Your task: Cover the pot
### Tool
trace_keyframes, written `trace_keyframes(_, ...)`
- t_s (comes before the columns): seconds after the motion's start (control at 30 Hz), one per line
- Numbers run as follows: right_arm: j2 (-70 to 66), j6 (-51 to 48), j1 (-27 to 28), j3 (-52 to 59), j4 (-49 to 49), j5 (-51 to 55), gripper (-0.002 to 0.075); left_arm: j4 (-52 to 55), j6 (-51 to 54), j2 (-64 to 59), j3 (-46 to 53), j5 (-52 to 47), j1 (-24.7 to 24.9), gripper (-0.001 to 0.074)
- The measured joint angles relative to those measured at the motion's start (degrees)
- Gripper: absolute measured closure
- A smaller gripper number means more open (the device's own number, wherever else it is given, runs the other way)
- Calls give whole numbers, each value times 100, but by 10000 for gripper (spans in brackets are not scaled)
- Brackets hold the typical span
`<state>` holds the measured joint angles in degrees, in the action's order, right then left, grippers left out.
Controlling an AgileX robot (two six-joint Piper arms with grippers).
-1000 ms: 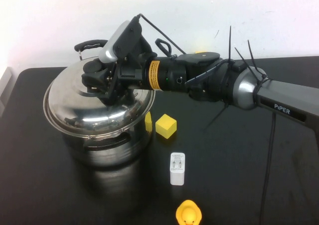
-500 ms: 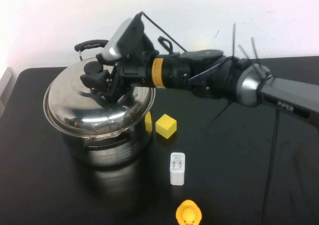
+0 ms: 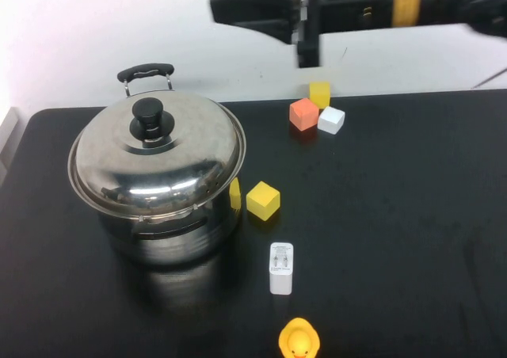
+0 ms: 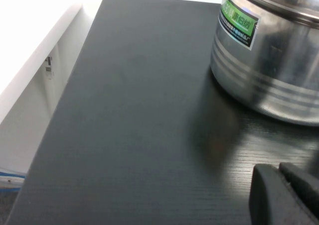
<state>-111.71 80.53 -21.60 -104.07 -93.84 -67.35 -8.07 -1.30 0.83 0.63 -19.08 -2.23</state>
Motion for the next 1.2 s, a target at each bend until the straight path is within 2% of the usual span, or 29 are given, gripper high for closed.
trace_keyframes(0.2,1339,79,29,1153,-822,913,713,0,0,0,0,0,0,737)
trace_keyframes(0.53,4338,91,61,4569,-832,3373,714,0,0,0,0,0,0,737)
trace_keyframes(0.73,6223,112,61,6237,-821,3816,714,0,0,0,0,0,0,737)
trace_keyframes(1.0,8103,300,61,7417,-799,4279,714,0,0,0,0,0,0,737)
trace_keyframes(1.2,8871,334,61,7837,-778,4596,714,0,0,0,0,0,0,737)
